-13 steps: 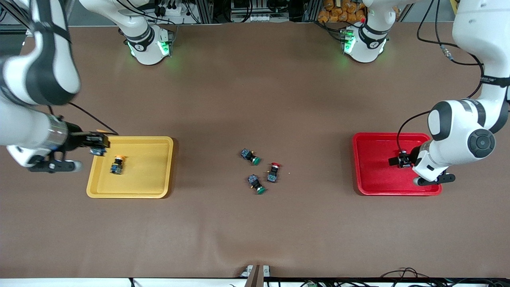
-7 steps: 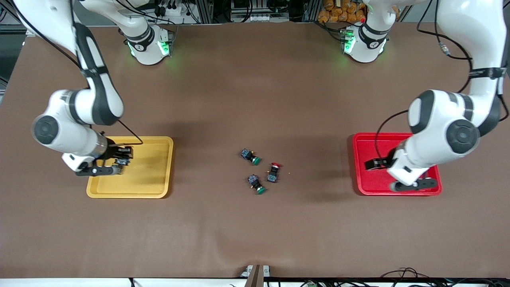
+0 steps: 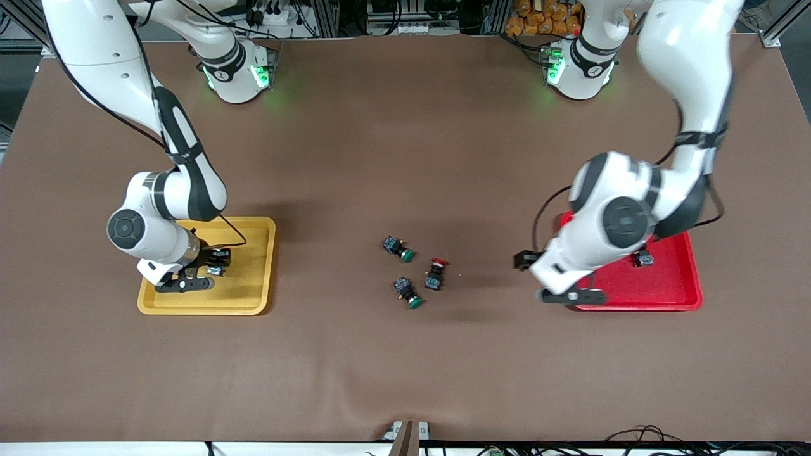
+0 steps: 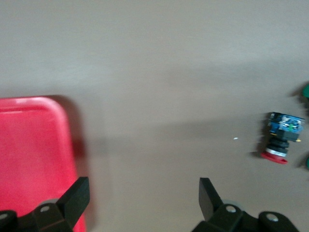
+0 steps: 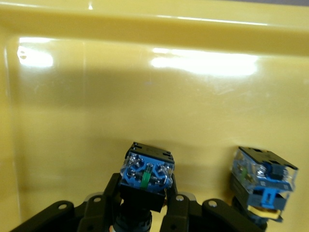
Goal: Place red and yellow buttons in trays
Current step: 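Release the yellow button in the yellow tray while the left gripper reaches buttons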
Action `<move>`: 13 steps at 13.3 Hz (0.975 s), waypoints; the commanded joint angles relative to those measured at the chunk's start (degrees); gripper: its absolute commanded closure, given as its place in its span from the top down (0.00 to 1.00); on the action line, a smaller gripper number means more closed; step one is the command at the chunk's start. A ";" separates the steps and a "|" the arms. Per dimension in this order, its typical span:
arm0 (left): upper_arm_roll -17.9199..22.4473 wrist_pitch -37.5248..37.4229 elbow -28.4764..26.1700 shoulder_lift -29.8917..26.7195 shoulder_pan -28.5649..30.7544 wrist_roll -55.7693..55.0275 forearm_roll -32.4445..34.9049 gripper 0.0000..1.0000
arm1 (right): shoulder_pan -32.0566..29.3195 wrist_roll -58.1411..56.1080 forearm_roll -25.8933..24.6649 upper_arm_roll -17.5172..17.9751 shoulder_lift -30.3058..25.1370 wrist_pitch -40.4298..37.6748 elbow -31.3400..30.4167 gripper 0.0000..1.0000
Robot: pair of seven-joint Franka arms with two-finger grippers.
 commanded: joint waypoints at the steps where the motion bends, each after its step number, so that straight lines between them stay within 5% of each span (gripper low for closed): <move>1: 0.59 1.75 5.38 4.14 -2.09 -1.99 1.79 1.00 | -0.05 -2.12 -0.06 0.31 -0.49 -1.02 1.81 1.00; 4: 0.59 7.20 5.38 5.98 -3.49 -1.46 2.14 1.00 | -0.05 -2.30 -0.06 0.31 -3.46 -8.03 3.92 1.00; 9: 0.85 18.62 6.95 11.51 -7.96 -1.55 2.14 1.00 | -1.89 -3.18 -0.14 -0.13 -16.55 -28.76 9.89 1.00; 13: 5.05 24.34 9.42 16.70 -14.63 -1.37 2.15 1.00 | -5.23 -5.01 -0.67 -0.39 -26.84 -35.82 10.69 1.00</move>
